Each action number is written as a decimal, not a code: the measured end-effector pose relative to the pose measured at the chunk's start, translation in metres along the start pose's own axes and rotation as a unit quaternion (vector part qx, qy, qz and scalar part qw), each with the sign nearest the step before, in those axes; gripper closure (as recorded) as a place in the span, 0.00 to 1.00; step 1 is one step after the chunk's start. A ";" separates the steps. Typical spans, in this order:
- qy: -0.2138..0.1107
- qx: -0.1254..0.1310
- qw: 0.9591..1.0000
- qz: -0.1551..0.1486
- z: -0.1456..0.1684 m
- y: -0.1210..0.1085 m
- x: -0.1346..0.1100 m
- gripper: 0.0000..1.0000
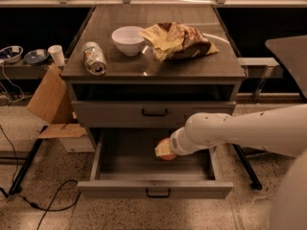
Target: Pick apple from middle drawer and place on counter
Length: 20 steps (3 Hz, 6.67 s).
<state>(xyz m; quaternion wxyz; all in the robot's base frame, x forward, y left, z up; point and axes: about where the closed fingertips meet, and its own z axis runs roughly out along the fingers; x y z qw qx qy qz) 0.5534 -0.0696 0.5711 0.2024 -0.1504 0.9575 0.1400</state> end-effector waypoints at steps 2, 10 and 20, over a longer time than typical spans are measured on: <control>0.030 0.038 0.999 -0.010 -0.116 -0.032 0.002 1.00; -0.090 0.168 0.981 0.015 -0.286 -0.076 -0.121 1.00; -0.075 0.216 0.972 0.055 -0.246 -0.135 -0.236 0.00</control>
Offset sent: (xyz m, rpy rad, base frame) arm -0.0383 -0.1078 0.1412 -0.1405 0.0221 -0.0315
